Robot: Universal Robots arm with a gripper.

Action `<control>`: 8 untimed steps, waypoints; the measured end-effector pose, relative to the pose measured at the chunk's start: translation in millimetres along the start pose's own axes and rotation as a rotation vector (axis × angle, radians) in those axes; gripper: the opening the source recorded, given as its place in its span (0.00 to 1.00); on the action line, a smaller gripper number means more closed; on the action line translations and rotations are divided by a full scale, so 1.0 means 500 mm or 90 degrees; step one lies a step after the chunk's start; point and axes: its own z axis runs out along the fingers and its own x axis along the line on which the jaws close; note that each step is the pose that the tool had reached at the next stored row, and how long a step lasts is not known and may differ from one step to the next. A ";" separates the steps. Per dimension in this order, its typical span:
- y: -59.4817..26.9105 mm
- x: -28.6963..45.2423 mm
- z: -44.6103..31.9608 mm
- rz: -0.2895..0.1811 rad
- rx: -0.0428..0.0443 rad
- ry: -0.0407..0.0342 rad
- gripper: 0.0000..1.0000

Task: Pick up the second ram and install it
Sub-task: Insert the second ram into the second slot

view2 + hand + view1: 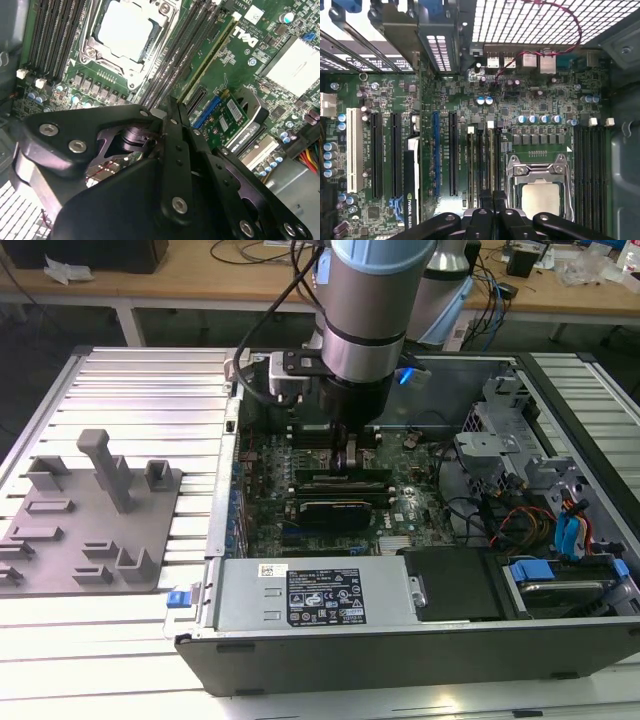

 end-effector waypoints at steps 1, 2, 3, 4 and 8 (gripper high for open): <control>0.000 0.000 0.000 0.000 0.0001 0.0002 0.09; 0.000 0.000 0.000 0.000 0.0002 0.0001 0.09; 0.000 0.000 0.001 -0.001 0.0003 -0.0001 0.09; 0.000 0.000 0.001 -0.001 0.0003 0.0000 0.09; 0.000 0.000 0.006 -0.003 0.0016 -0.0003 0.09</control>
